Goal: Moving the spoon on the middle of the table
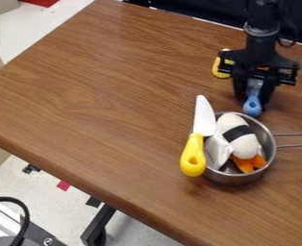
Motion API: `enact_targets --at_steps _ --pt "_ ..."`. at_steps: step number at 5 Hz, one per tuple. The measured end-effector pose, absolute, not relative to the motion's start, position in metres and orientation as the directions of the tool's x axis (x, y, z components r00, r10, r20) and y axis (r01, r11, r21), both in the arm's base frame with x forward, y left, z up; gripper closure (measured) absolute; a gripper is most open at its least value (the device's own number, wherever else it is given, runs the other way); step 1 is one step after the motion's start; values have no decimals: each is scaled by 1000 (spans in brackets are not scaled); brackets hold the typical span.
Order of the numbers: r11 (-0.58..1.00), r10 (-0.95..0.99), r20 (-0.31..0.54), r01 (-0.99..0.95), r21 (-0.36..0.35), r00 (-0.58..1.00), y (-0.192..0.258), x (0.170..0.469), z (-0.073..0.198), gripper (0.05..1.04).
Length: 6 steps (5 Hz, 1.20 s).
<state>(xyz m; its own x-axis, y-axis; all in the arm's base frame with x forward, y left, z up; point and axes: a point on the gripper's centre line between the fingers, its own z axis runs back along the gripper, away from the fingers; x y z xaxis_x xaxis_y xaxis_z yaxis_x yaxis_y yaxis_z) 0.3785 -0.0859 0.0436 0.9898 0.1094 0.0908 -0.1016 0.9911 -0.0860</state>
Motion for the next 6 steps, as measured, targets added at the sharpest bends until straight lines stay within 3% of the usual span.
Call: enact_targets --at_steps 1,2,3,4,5,6 --pt "993 90 86 -84 -77 992 -85 377 43 794" --pt "992 102 56 -97 -86 993 -79 374 43 794" --pt "988 134 79 -127 -90 988 -72 383 61 794" --pt "976 156 132 -133 -171 979 -56 387 105 794" --pt "969 188 191 -150 -195 963 -30 379 128 794" --pt "978 160 167 -133 -163 973 3 369 134 794"
